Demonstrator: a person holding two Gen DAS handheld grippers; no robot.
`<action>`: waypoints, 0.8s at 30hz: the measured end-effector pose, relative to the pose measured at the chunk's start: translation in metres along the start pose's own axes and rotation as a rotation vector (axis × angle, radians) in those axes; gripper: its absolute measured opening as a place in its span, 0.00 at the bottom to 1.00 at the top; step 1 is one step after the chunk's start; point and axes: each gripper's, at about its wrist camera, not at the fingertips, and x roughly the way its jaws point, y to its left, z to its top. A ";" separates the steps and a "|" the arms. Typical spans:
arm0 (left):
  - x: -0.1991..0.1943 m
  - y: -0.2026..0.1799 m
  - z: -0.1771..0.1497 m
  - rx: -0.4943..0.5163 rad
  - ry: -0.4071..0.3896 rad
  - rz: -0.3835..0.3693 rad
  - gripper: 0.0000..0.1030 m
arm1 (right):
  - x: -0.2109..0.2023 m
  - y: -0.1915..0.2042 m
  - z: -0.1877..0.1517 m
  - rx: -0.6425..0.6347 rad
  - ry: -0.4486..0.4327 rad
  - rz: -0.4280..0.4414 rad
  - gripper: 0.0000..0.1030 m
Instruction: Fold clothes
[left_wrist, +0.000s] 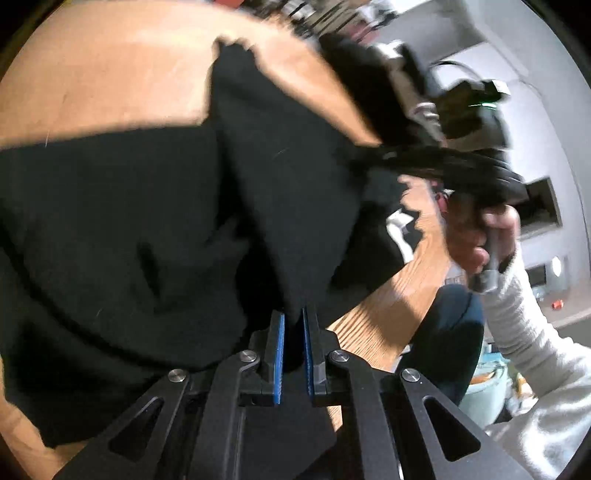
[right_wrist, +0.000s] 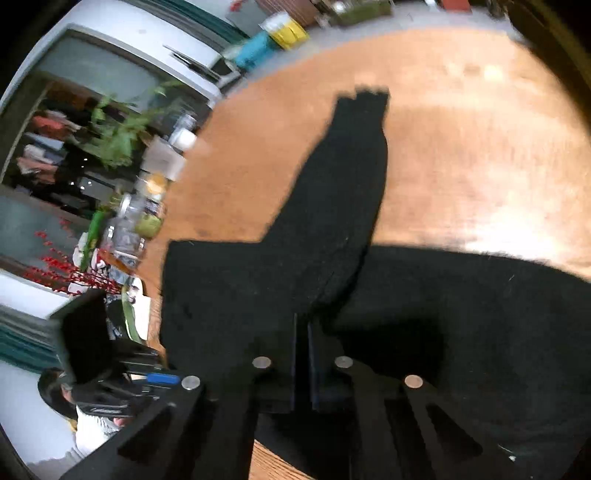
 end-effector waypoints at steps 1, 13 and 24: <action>0.004 0.003 -0.001 -0.008 0.033 0.003 0.08 | 0.001 0.001 -0.001 -0.018 0.009 -0.023 0.07; -0.033 -0.021 0.006 0.017 -0.156 -0.238 0.77 | -0.046 -0.022 0.062 0.005 -0.138 -0.179 0.72; 0.029 0.005 0.051 -0.172 -0.004 -0.234 0.77 | 0.037 -0.035 0.166 -0.050 -0.072 -0.302 0.72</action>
